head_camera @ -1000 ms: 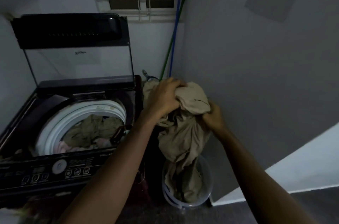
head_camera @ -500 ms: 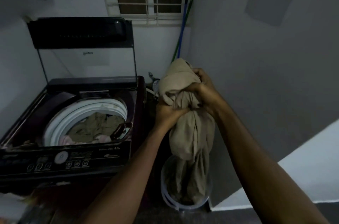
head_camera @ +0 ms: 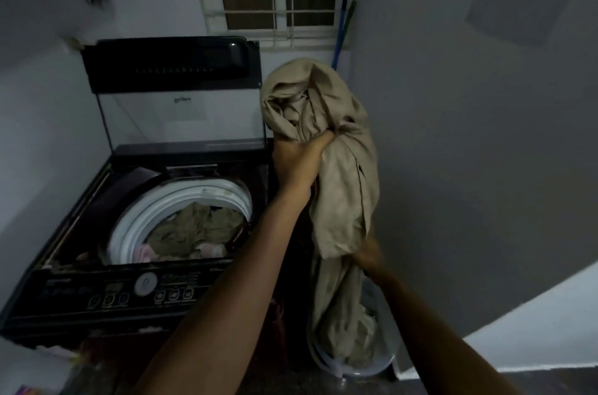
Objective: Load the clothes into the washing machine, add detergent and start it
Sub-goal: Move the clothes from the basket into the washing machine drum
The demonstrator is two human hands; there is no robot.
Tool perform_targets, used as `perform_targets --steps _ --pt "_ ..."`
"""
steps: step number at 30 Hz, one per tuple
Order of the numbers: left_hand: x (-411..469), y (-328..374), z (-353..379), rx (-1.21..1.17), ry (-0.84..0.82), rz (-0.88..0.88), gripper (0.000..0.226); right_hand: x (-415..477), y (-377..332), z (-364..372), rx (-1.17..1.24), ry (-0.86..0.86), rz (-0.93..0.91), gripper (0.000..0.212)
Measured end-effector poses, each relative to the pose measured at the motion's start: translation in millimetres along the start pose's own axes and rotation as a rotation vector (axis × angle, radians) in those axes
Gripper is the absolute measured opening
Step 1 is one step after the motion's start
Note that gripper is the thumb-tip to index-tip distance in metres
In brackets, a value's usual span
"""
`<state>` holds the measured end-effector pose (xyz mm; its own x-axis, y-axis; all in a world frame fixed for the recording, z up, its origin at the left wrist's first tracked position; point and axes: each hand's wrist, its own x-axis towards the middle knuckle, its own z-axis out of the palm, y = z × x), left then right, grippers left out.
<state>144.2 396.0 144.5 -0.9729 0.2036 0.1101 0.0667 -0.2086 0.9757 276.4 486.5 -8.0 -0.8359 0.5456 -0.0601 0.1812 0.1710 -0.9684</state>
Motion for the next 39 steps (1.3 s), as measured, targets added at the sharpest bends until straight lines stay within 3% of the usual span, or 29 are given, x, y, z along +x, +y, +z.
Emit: perform_targets --steps 2,3,7,10,13,16,18,20,23,26,29,33,37,39 --pt "11.3 2.7 -21.1 0.022 -0.024 -0.05 0.071 7.4 -4.2 12.5 0.078 0.108 0.021 0.046" --pt "23.4 2.9 -41.0 0.089 -0.05 -0.055 0.076 11.6 -9.6 22.5 0.071 0.198 0.029 0.023" --pt "46.0 -7.4 -100.3 0.574 -0.044 0.091 0.081 22.2 -49.4 -0.1 0.083 0.467 0.029 0.018" --pt "41.2 -22.8 -115.3 0.834 -0.12 0.11 0.096 36.0 -95.2 -11.7 0.146 0.466 -0.008 0.008" --pt "33.3 -36.9 -116.5 0.895 -0.294 0.081 0.115 50.3 -137.1 17.5 0.115 0.293 0.001 0.009" --pt "29.6 -36.2 -119.7 0.655 -0.496 0.044 0.114 53.1 -163.4 36.3 0.112 0.204 -0.037 0.007" --pt "25.3 -32.1 -122.4 0.547 -0.685 0.043 0.11 52.5 -173.0 37.3 0.134 0.202 -0.029 0.012" --pt "16.3 -29.9 -118.7 0.558 -0.676 0.105 0.113 48.8 -179.6 40.3 0.144 0.18 0.011 0.016" --pt "6.0 -31.6 -106.4 0.584 -0.372 0.135 0.129 36.7 -187.3 47.3 0.15 0.03 0.032 0.019" --pt "2.9 -32.5 -103.9 0.537 -0.153 0.093 0.117 25.8 -188.2 42.5 0.224 -0.23 -0.071 0.052" --pt "3.1 -28.0 -100.6 0.529 -0.01 0.086 0.097 19.9 -178.4 24.5 0.231 -0.382 -0.213 0.064" --pt "12.9 -11.2 -95.6 0.497 0.069 0.109 0.094 9.0 -121.8 11.9 0.008 -0.224 -0.147 0.089" --pt "22.0 5.2 -91.2 0.396 0.09 0.131 0.095 -4.1 -51.9 49.7 -0.188 -0.164 -0.029 0.147" --pt "23.2 12.5 -88.5 0.321 0.107 0.119 0.093 -2.9 -27.1 73.3 -0.187 -0.111 -0.037 0.143"
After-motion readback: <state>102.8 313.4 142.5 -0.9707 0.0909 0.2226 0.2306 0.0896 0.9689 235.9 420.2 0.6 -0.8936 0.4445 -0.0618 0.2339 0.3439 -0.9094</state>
